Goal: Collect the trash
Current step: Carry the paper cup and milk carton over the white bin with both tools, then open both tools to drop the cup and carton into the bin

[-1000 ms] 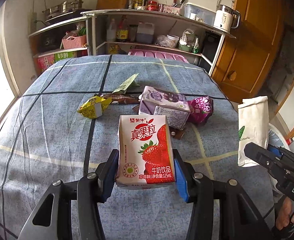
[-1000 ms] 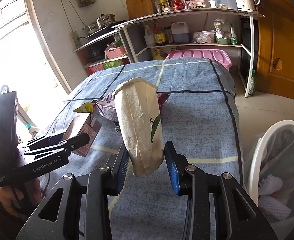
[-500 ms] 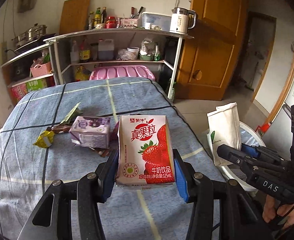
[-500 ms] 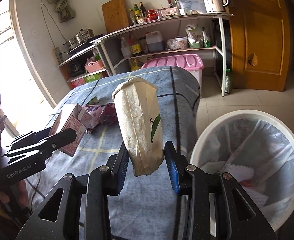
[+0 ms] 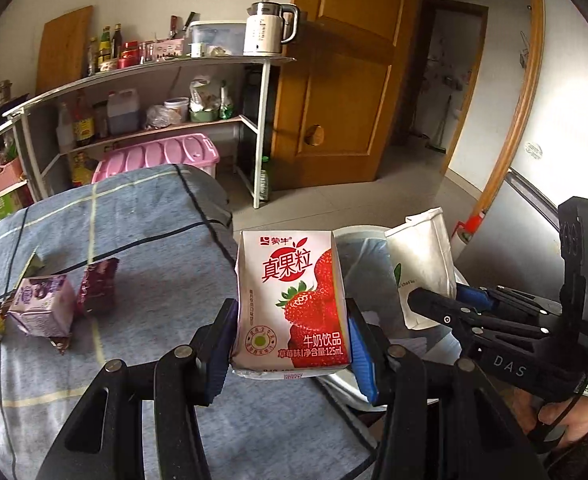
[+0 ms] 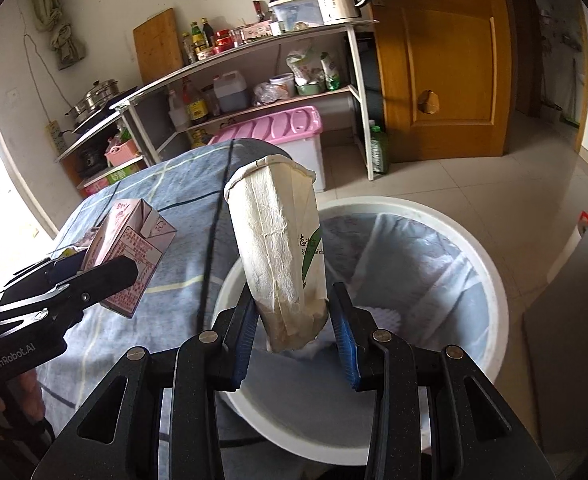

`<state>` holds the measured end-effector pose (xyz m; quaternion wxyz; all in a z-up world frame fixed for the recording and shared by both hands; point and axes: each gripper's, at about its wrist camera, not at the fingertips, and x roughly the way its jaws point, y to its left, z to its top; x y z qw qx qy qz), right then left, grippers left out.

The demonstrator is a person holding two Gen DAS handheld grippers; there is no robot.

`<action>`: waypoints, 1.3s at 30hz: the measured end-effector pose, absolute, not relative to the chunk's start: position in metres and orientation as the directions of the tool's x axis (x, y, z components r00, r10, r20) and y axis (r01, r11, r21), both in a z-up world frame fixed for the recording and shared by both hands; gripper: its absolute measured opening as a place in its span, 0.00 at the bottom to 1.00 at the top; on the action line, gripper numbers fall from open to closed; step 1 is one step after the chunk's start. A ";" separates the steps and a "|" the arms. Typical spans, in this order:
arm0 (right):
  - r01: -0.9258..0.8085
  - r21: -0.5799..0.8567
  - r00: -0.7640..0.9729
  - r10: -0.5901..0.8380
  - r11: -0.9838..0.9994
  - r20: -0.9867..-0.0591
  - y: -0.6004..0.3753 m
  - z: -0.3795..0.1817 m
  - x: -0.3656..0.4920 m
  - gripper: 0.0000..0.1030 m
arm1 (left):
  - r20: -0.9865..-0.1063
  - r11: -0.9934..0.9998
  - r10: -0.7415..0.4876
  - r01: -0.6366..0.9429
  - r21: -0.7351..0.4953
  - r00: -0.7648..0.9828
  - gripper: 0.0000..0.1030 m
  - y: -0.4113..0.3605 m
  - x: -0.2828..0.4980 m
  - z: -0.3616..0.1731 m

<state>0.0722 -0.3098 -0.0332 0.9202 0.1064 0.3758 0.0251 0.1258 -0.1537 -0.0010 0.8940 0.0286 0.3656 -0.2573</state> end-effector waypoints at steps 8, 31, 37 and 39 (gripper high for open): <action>0.113 0.180 0.671 0.059 0.977 -0.739 -0.343 -0.056 0.068 0.36 | -0.714 0.839 -0.454 0.526 -0.141 0.533 0.50 -0.196 0.130 -0.024; 0.190 0.134 0.626 -0.015 0.973 -0.780 -0.363 -0.071 0.070 0.50 | -0.718 0.837 -0.439 0.537 -0.109 0.539 0.51 -0.203 0.127 -0.025; 0.164 0.147 0.655 0.004 0.976 -0.756 -0.345 -0.059 0.070 0.50 | -0.696 0.863 -0.412 0.498 -0.089 0.588 0.53 -0.178 0.122 -0.011; 0.146 0.153 0.665 0.017 0.977 -0.747 -0.337 -0.055 0.071 0.50 | -0.690 0.870 -0.408 0.485 -0.093 0.598 0.53 -0.167 0.121 -0.008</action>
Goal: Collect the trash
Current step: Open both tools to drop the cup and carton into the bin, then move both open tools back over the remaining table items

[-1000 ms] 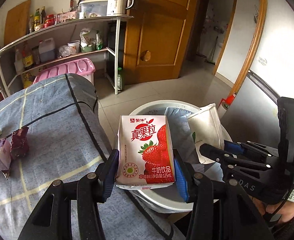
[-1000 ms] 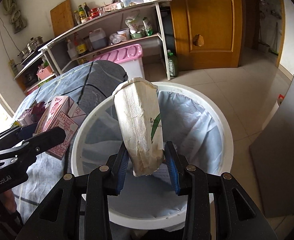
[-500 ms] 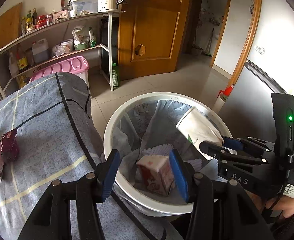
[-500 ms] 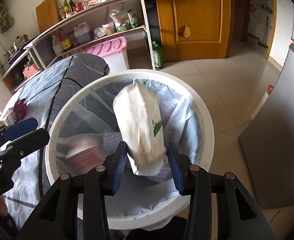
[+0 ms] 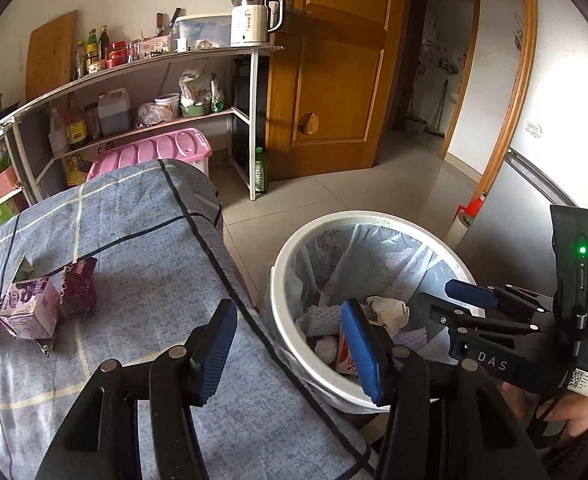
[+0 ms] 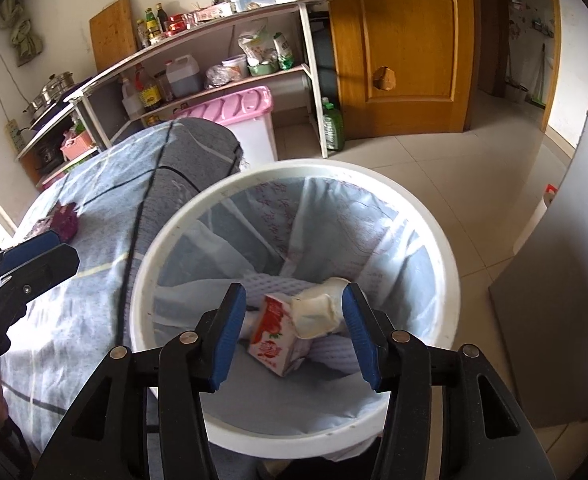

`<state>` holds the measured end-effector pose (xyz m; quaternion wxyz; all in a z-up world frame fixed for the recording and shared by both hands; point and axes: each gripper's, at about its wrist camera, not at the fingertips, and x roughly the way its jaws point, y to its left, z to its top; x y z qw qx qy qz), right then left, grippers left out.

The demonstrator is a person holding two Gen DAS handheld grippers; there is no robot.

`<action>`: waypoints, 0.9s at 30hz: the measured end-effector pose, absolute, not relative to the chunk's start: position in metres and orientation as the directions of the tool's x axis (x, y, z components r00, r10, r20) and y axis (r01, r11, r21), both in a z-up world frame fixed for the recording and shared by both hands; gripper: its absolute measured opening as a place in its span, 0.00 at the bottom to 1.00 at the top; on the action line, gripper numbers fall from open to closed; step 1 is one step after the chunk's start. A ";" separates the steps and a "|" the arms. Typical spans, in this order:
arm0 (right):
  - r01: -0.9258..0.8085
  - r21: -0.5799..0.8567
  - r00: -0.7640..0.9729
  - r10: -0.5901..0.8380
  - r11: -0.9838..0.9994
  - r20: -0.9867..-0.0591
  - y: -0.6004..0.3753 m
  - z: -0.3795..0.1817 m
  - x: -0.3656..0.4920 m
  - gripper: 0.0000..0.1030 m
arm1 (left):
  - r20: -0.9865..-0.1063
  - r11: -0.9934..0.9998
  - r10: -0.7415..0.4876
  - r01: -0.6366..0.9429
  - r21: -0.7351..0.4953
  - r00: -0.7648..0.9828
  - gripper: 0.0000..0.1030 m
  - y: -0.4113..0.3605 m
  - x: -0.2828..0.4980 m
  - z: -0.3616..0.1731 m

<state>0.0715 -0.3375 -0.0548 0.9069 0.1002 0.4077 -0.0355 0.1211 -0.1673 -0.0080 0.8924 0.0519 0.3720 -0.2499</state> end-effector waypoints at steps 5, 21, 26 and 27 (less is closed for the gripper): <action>0.090 0.168 0.691 0.060 0.982 -0.720 -0.314 -0.044 0.076 0.50 | -0.676 0.896 -0.369 0.437 -0.076 0.638 0.53 -0.140 0.120 -0.001; -0.167 0.186 0.693 0.249 0.968 -0.677 -0.203 -0.028 0.115 0.54 | -0.669 0.977 -0.205 0.196 -0.090 0.715 0.53 -0.007 0.134 -0.002; -0.245 0.166 0.678 0.291 0.955 -0.675 -0.165 -0.024 0.131 0.56 | -0.671 0.991 -0.136 0.101 -0.091 0.729 0.56 0.045 0.140 -0.003; -0.260 0.162 0.677 0.299 0.952 -0.672 -0.158 -0.023 0.133 0.56 | -0.671 0.992 -0.123 0.083 -0.091 0.731 0.56 0.055 0.142 -0.003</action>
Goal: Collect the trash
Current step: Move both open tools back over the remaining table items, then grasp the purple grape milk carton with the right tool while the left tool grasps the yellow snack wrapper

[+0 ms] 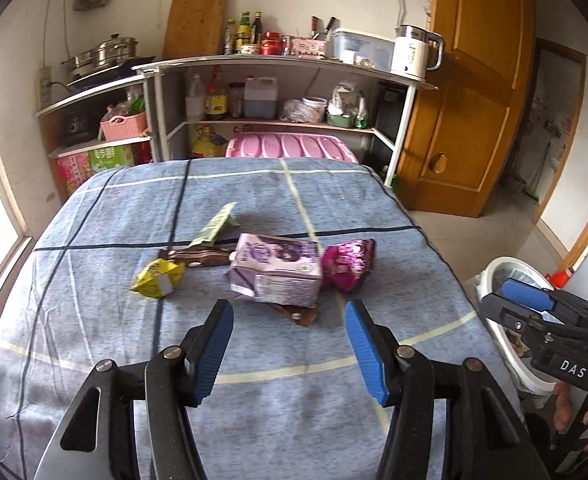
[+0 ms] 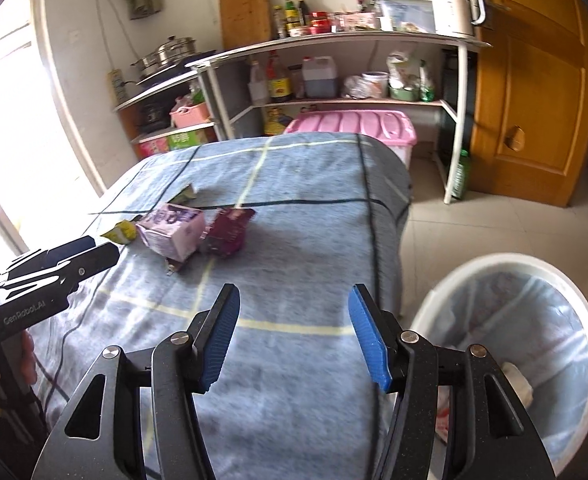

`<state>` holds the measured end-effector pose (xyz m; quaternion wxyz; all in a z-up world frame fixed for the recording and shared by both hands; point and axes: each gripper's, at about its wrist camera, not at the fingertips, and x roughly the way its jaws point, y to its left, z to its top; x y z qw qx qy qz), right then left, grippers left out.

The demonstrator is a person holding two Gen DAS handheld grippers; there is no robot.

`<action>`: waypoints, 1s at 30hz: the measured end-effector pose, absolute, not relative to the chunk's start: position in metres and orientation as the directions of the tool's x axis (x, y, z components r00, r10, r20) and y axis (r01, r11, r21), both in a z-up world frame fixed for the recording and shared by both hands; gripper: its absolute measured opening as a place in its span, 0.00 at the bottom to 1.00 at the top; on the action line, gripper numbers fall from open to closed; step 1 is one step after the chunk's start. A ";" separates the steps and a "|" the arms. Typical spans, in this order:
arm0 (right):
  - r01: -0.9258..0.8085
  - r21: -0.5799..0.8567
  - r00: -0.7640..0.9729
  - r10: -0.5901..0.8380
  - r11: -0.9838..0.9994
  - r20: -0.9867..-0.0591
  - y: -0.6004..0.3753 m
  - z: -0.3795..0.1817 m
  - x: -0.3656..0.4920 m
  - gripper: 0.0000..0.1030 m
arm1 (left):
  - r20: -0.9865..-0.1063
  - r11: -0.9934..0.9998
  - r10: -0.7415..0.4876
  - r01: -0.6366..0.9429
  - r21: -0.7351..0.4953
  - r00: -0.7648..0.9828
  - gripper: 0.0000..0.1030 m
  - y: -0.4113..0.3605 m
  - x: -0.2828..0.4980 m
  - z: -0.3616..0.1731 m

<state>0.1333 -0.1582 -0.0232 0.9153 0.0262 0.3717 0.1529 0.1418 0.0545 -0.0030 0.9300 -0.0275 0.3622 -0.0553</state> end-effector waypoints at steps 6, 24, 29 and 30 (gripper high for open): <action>-0.366 0.174 0.626 0.380 0.914 -0.681 -0.118 -0.024 0.158 0.58 | -0.671 0.996 -0.069 0.008 -0.093 0.738 0.60 0.102 0.150 -0.006; -0.568 0.211 0.486 0.531 0.795 -0.694 -0.025 -0.039 0.232 0.69 | -0.714 0.992 -0.060 -0.038 -0.120 0.698 0.61 0.167 0.196 -0.031; -0.587 0.270 0.431 0.577 0.763 -0.693 -0.026 -0.048 0.250 0.69 | -0.729 0.991 -0.073 -0.030 -0.127 0.681 0.61 0.170 0.212 -0.038; -0.596 0.289 0.411 0.594 0.749 -0.691 -0.026 -0.050 0.253 0.69 | -0.731 0.991 -0.082 -0.021 -0.131 0.678 0.61 0.169 0.215 -0.039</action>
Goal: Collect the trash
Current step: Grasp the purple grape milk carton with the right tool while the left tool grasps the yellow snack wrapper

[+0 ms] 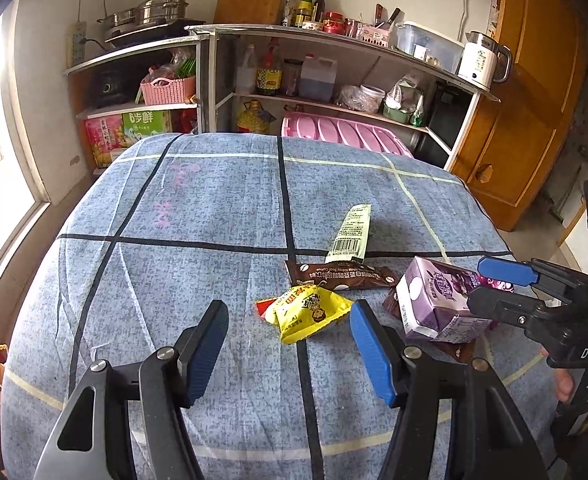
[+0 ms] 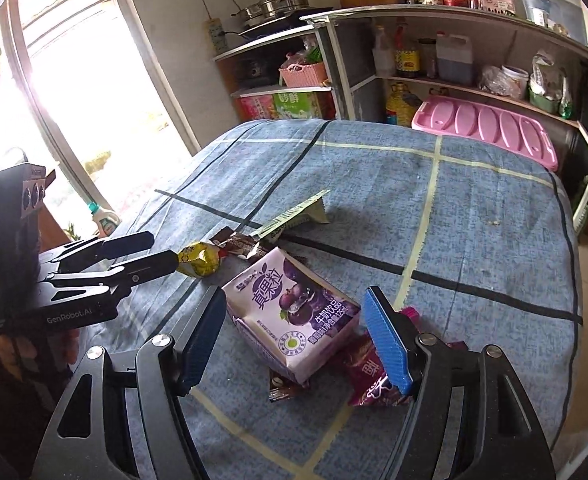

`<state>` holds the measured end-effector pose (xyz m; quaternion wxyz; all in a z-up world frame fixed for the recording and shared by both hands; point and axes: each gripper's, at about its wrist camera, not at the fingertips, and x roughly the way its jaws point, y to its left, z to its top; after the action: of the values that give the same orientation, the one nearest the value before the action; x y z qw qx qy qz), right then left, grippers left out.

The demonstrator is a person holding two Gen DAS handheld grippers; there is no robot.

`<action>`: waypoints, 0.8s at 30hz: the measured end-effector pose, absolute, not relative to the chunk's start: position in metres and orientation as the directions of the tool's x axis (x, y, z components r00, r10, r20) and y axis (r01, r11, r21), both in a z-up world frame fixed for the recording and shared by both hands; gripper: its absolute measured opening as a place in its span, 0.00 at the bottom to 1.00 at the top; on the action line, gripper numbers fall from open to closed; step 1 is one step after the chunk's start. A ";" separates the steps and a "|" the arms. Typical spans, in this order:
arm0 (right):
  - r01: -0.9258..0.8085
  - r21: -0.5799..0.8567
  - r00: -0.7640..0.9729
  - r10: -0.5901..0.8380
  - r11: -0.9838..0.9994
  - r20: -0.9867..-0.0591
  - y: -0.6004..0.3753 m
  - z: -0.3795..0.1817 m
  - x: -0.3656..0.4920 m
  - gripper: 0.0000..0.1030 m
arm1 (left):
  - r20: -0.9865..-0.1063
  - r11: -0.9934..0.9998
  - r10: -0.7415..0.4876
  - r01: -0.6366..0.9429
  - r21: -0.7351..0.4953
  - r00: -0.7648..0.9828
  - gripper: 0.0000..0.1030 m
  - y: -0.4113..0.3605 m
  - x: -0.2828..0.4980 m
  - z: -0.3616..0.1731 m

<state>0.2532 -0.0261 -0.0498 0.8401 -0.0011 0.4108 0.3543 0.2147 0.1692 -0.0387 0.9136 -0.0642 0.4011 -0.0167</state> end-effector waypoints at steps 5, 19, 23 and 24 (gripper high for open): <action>-0.650 0.284 0.374 0.622 0.705 -0.688 -0.022 -0.053 0.255 0.70 | -0.743 0.991 -0.091 -0.012 -0.132 0.663 0.61 0.168 0.224 -0.046; -0.723 0.146 0.368 0.556 0.675 -0.745 0.001 -0.063 0.236 0.70 | -0.737 0.992 -0.062 -0.040 -0.119 0.674 0.62 0.173 0.220 -0.046; -0.710 0.147 0.373 0.545 0.689 -0.751 0.003 -0.070 0.242 0.70 | -0.741 0.990 -0.073 -0.043 -0.137 0.668 0.62 0.175 0.221 -0.047; -0.709 0.152 0.371 0.547 0.689 -0.751 0.004 -0.071 0.243 0.70 | -0.740 0.990 -0.077 -0.037 -0.136 0.669 0.62 0.175 0.222 -0.046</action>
<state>0.2428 0.0036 -0.0707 0.8221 -0.0985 0.4108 0.3817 0.2218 0.1746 -0.0464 0.9108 -0.0698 0.4068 -0.0109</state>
